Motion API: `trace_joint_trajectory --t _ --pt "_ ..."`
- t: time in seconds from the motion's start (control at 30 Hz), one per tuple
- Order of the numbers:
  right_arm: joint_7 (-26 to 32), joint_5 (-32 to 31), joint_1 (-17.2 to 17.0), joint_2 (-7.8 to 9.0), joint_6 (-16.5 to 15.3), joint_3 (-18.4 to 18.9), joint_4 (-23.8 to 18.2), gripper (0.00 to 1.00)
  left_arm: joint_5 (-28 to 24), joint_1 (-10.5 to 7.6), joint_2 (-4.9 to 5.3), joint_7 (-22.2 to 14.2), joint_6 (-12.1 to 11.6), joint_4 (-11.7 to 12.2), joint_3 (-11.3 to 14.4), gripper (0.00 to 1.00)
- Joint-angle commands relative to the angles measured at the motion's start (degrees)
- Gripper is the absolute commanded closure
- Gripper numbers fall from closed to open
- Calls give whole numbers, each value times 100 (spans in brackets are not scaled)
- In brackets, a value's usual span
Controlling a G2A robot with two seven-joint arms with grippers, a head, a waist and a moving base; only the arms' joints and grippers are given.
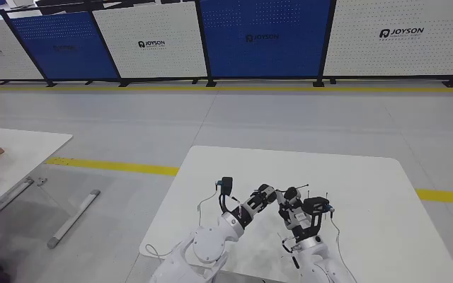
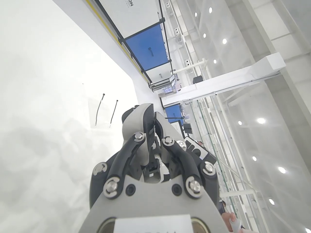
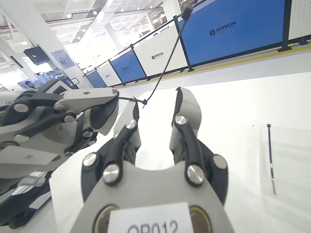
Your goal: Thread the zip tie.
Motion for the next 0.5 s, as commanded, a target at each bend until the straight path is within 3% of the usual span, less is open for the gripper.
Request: trace_joint_trajectory --t 0.0,0.3,0.37,0.47 --pt "0 8 11 1 -8 -8 16 75 9 -7 -1 19 13 -1 2 100" --pt "67 -18 54 13 13 -30 3 89 -9 -37 -9 52 -5 44 15 100" --pt "81 -16 54 16 27 -28 -25 100 -42 -43 -11 59 -42 55 8 100" --pt "117 -44 54 19 61 -46 -61 100 -79 -45 -12 53 -76 76 -5 100"
